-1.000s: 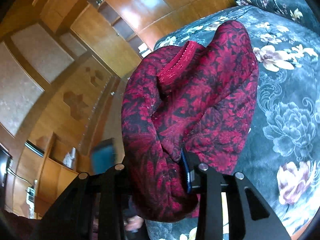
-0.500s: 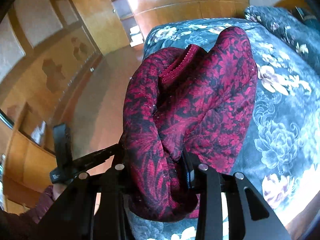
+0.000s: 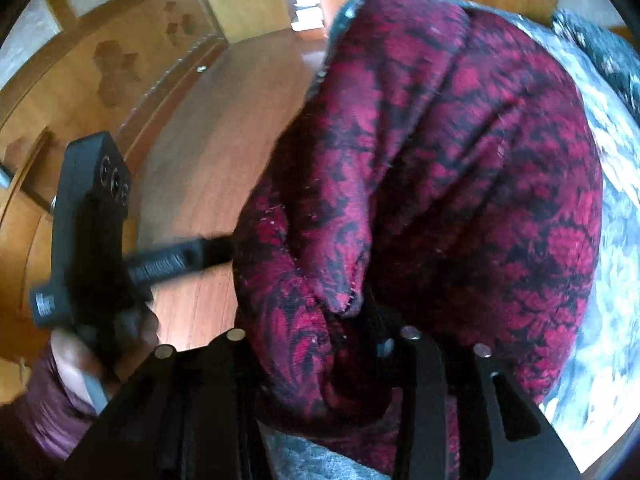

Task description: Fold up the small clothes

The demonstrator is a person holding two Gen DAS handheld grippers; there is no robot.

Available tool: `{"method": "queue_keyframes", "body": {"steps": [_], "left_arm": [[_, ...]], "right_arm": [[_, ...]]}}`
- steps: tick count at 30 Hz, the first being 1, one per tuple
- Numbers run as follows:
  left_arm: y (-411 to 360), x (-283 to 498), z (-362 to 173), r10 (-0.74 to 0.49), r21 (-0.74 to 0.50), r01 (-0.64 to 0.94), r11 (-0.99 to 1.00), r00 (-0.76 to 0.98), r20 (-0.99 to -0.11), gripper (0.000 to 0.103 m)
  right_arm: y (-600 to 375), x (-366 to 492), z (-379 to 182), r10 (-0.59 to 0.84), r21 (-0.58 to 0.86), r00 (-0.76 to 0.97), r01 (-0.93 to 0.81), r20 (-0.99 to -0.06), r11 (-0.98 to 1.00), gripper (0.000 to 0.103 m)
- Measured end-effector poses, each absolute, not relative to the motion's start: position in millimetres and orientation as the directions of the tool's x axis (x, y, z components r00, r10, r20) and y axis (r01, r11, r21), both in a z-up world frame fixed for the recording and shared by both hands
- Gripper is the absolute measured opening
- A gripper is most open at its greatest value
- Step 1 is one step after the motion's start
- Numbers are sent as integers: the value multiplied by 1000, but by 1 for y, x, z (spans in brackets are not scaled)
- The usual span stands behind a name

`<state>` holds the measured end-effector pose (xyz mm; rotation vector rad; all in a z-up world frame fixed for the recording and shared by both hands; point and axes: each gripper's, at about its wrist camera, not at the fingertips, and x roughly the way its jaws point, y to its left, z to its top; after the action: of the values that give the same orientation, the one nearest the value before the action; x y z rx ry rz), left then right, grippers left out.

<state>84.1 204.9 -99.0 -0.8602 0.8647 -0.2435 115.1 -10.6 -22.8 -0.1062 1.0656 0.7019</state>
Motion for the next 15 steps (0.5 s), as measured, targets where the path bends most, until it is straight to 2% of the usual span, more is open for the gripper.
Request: {"method": "queue_keyframes", "body": {"steps": [2,4,6,7,9,11,15], "left_arm": [[215,79,-79,-516,-769,-109,630,681,-519,26],[215,81,-62,-521,-764,-67,641,693,-498,27],[208,86,-42,-547,-758,-11,652,687,-480,51],[204,89,-35,-560,-761,8,648,682,-470,54],[190,101,-19,-589,-751,59,658,662,-464,56],[169,120,-10,-618,-727,102,679,615,-490,63],[135,153,-8,-671,-721,134,680,512,-537,64]], "right_arm": [[-14,109,-20,506,253,308,-594,-806,764,53],[-18,100,-17,551,274,319,-616,-771,739,67],[-21,90,-12,599,299,324,-637,-732,710,79],[-25,83,-8,627,313,324,-652,-709,691,83],[-31,74,-6,655,328,322,-665,-684,670,86],[-35,64,-6,675,336,319,-679,-665,653,88],[-39,59,-8,687,341,322,-685,-651,644,89]]}}
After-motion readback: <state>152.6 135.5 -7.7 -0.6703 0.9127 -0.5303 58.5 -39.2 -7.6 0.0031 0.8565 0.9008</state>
